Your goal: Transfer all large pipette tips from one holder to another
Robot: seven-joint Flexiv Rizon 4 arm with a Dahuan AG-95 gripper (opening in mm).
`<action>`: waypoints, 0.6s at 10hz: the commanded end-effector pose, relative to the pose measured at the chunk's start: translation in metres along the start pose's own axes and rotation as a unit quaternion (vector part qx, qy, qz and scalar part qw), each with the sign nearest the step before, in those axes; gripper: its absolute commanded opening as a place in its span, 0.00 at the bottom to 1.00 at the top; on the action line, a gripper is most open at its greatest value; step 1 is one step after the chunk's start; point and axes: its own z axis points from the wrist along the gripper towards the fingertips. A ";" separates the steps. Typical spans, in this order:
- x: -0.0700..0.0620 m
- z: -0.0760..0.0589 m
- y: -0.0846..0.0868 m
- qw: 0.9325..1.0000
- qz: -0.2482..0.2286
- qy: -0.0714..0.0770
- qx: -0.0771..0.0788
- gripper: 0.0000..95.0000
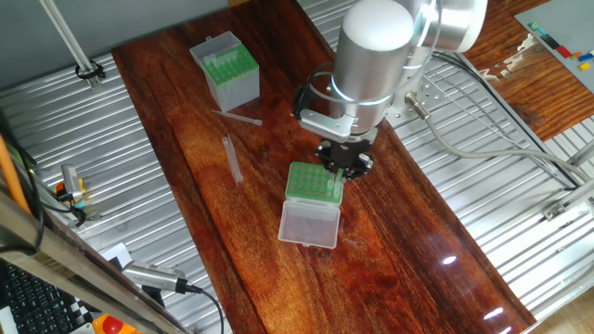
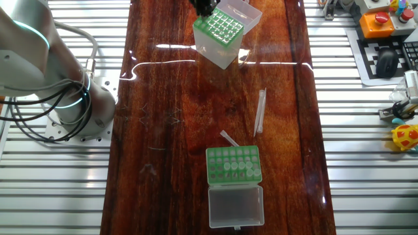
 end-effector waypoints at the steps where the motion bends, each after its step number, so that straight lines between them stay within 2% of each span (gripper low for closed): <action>1: 0.000 -0.012 -0.003 1.000 0.000 0.001 -0.003 0.00; 6: 0.006 -0.049 -0.004 1.000 -0.008 0.004 -0.007 0.00</action>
